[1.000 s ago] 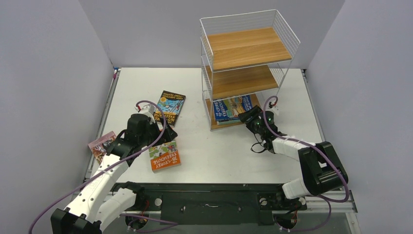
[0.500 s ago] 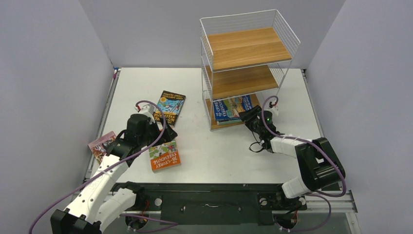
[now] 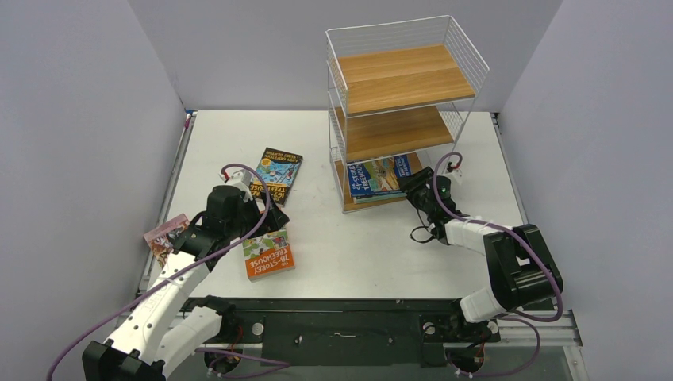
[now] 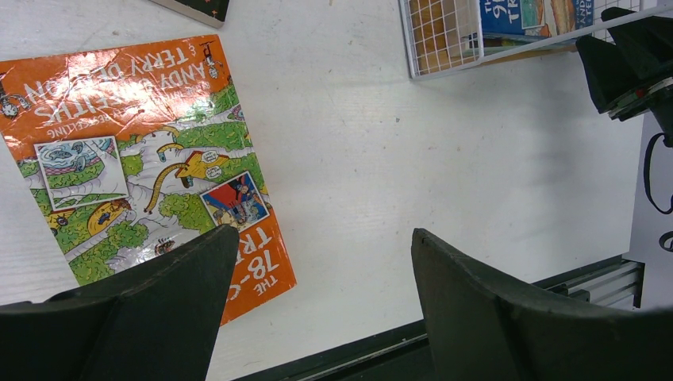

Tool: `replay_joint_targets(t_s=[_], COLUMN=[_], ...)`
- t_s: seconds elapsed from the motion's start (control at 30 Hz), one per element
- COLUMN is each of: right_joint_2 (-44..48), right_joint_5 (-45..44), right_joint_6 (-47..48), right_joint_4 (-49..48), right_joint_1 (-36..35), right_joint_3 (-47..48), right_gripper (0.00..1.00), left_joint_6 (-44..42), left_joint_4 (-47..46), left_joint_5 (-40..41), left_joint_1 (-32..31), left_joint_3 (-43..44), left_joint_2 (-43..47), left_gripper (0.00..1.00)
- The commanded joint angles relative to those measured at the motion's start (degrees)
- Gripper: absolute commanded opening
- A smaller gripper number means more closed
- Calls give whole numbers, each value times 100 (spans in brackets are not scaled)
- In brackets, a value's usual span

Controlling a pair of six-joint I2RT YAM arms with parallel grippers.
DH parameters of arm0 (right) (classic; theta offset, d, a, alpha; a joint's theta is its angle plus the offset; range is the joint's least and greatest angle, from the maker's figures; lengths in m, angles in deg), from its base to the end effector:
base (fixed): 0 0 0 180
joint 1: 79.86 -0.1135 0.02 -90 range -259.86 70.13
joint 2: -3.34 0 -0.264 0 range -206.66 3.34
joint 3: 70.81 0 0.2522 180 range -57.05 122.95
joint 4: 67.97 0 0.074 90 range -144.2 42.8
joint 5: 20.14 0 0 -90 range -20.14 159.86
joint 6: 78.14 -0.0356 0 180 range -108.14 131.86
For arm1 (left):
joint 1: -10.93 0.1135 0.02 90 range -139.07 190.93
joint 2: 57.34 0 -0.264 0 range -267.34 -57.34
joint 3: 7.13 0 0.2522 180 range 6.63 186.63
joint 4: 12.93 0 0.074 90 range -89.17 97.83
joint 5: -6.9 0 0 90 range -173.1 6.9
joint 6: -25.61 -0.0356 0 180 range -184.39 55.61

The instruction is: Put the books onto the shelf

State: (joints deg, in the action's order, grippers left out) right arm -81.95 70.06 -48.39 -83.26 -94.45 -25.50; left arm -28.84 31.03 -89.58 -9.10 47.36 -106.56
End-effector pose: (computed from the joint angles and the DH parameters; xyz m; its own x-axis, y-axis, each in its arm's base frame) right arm 0.2817 0.0735 0.1688 -0.4220 0.7873 -0.4496 0.2244 0.5712 0.7896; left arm 0.1716 -0.0668 0.2682 -0.7238 -0.3510 -0.5940 0.0028 0.8594 -0.5112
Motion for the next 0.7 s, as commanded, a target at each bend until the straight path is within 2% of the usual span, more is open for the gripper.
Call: replay_joint_targets(t_s=[0.0,0.4,0.67], right_joint_2=[-131,-218,354], right_joint_5=[-97,-69,-69], right_joint_6=[164,302,429], right_joint_4=[-199,-151,132], right_joint_1=[83,194,63], right_joint_3=[217,330,90], right_gripper=[44,44,44], left_joint_6=[-45,-44,-28], left_joint_4=[-187,-177,-241], left_joint_5=[-38,-14,-8], left_joint_1=[34,34,36], left_joint_3=[94,57,51], left_joint_2=[3,14,-56], left_gripper=[78,78,78])
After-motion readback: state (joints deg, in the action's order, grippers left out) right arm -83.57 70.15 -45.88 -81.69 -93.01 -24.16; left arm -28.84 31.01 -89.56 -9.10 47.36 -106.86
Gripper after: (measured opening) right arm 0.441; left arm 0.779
